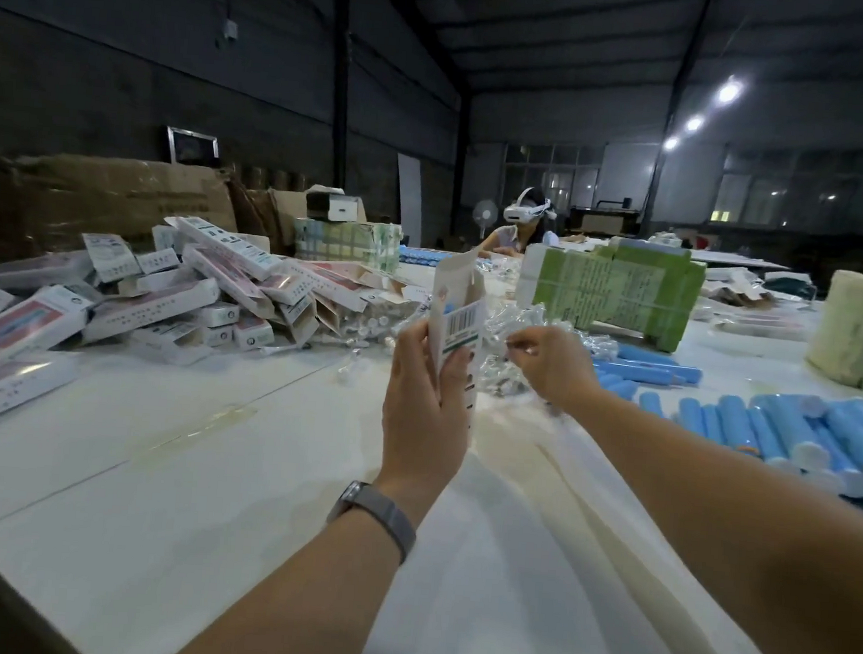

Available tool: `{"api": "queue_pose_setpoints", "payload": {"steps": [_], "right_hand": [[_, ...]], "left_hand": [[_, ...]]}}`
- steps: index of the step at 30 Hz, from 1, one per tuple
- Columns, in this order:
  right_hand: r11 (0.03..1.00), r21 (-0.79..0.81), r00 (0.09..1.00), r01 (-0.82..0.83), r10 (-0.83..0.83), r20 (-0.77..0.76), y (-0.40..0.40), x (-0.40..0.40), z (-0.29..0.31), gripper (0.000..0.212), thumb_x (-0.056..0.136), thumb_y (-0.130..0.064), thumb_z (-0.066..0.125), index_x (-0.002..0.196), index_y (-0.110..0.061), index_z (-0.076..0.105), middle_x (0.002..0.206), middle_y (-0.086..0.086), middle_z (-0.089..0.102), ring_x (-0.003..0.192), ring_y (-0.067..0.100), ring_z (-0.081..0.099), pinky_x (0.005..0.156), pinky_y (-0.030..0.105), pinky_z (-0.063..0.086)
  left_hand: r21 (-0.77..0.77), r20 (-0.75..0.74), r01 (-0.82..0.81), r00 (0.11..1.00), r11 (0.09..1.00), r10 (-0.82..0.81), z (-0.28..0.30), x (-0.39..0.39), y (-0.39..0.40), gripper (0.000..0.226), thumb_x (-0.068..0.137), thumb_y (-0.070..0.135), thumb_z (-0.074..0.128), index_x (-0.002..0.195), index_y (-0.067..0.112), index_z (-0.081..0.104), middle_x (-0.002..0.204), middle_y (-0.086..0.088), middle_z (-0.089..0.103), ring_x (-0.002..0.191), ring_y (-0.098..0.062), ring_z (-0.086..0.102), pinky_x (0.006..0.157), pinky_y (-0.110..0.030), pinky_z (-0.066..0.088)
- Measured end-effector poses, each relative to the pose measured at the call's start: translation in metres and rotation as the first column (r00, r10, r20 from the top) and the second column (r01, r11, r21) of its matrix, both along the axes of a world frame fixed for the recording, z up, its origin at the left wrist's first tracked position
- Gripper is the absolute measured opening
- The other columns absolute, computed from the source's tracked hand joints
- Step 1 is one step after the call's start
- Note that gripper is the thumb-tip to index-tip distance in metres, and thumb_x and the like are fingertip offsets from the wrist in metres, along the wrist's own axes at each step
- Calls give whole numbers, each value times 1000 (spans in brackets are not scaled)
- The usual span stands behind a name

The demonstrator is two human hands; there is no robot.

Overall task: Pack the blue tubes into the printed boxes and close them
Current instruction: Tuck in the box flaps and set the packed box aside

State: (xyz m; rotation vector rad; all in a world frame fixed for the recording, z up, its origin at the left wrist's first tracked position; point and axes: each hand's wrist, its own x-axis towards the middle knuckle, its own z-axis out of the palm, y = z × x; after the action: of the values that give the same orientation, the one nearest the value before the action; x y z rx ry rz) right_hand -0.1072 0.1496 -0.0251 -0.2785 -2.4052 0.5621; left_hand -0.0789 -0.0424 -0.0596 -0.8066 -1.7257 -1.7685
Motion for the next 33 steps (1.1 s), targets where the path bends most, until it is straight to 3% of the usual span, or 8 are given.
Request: {"api": "queue_pose_setpoints", "payload": {"steps": [4,7,10,15,21,25,30,33], "right_hand": [[962,-235,948,-136,58,-313,-14,30,37,18,93,-13,67,111,-11,70,95,2,72,83,15,66,86,38,57],[844,-408,818,-349,62,-571,-34,64,71,11,92,-9,66,96,-20,63,89,2,74,75,13,70,70,28,58],[740,-404,688,-538,108,-718,-57,97,93,14,90,-10,68,93,-22,63,79,-7,74,66,9,69,61,24,57],[822,-202,668,-532,261,-697,-86,114,88,20,90,-6,69,90,-25,61,80,-2,71,66,16,69,56,23,52],[883,-104,660,-458,259,-705,-90,117,85,25,90,-9,70,86,-31,58,80,-8,68,70,15,70,64,40,60],[871,-32,640,-490,335,-691,-95,120,81,22,90,-9,70,87,-28,59,83,-3,69,68,16,71,60,36,60],[933,210,697,-292,358,-621,-85,119,78,6,90,-5,68,93,-9,64,82,-21,61,70,-3,64,63,10,50],[941,252,707,-225,335,-623,-79,117,80,6,91,-8,69,95,-8,64,84,-14,64,75,3,66,65,11,53]], "left_hand": [[-12,5,2,1000,1000,-2,0,2,0,18,104,24,51,116,31,40,119,-1,60,103,-26,63,83,-53,54],[-30,-4,10,1000,999,-10,3,6,-1,18,104,20,51,115,28,38,121,-4,60,103,-29,63,82,-54,55],[-41,-2,8,1000,999,-8,5,9,-1,17,104,17,51,112,24,38,120,-7,61,101,-30,64,80,-54,55],[-100,-13,9,1000,995,-10,2,17,1,18,103,17,53,118,12,45,120,-9,63,104,-31,64,83,-53,53],[-111,-20,-1,1000,994,-1,2,19,1,20,103,18,53,121,12,46,120,-7,64,103,-31,64,83,-51,54],[-116,-25,-17,1000,993,14,1,19,2,19,102,17,54,119,11,48,119,-7,66,103,-32,63,84,-50,52],[-111,-19,12,1000,994,-14,2,25,1,25,96,36,48,116,20,47,118,-4,65,103,-30,63,85,-50,52],[-111,-35,13,999,994,-17,2,26,0,21,94,39,46,112,28,43,117,-3,66,103,-30,63,84,-50,53]]}}
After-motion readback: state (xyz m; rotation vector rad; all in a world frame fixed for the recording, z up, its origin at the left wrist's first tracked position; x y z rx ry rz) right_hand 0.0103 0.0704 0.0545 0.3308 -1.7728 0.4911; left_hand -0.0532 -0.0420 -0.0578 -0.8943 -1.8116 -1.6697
